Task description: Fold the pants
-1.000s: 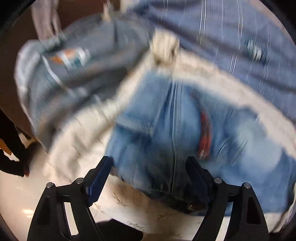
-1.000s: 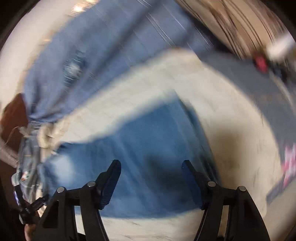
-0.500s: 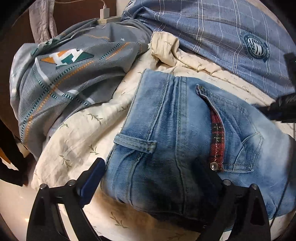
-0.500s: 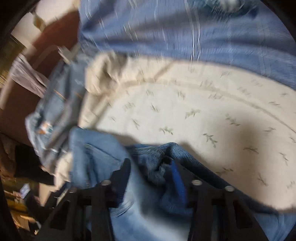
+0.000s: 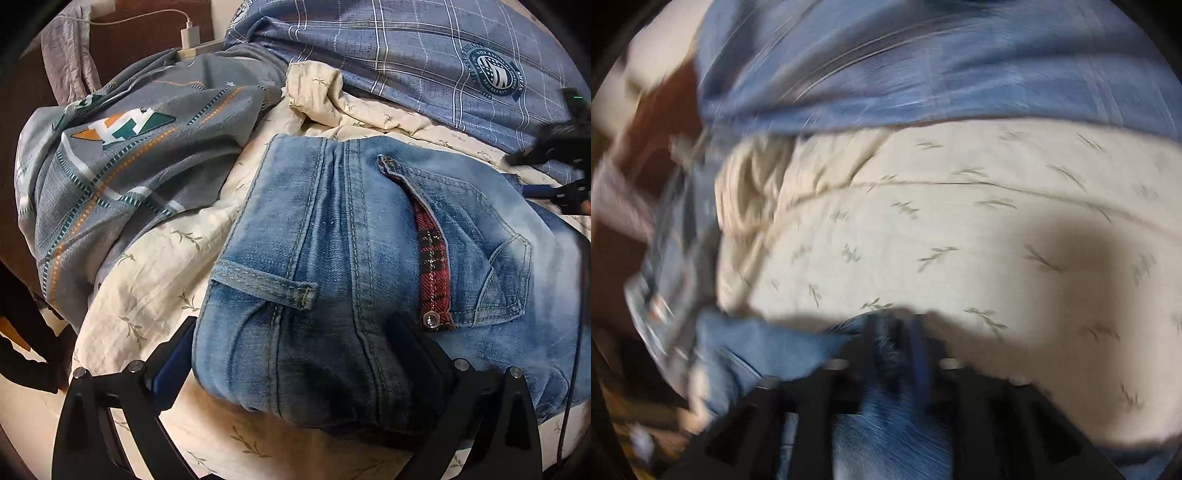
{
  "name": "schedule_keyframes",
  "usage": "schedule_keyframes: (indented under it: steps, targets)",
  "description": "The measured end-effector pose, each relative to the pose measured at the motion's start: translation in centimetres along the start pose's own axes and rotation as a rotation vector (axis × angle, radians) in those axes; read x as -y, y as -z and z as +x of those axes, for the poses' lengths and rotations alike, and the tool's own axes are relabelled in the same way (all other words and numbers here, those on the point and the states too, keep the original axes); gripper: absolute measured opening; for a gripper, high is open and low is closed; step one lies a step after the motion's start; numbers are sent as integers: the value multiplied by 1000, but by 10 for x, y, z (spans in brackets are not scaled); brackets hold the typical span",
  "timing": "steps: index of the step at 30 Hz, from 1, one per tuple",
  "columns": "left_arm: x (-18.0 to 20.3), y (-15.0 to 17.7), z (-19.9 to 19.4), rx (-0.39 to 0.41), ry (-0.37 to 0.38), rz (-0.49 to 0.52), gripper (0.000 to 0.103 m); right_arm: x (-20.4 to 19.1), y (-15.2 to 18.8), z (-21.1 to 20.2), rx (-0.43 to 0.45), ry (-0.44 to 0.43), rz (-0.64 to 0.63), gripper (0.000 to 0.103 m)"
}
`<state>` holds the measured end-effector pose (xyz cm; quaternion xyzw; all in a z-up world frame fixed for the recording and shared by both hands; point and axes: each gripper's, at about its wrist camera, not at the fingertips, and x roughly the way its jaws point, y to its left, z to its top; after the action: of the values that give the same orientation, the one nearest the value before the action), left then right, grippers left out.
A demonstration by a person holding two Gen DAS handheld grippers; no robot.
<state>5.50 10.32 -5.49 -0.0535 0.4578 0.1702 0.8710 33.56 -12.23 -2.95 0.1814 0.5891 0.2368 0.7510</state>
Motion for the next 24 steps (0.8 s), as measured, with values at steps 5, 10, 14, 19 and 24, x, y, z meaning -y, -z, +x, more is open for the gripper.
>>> schedule_keyframes:
  steps: [5, 10, 14, 19, 24]
  targets:
    - [-2, 0, 0, -5, 7, -11, 101, -5, 32, -76, 106, -167, -37, 57]
    - [-1, 2, -1, 4, -4, -5, 102, 37, 71, -47, -26, -74, 2, 58]
    - [-5, 3, -5, 16, 3, -8, 102, 91, 69, -81, 156, 10, 193, 12]
    - [-16, 1, -20, 54, 40, -89, 102, 95, 100, -130, 218, -103, 96, 69]
    - [-12, 8, -52, 178, 64, -68, 102, 180, 121, -149, 268, -86, 403, 48]
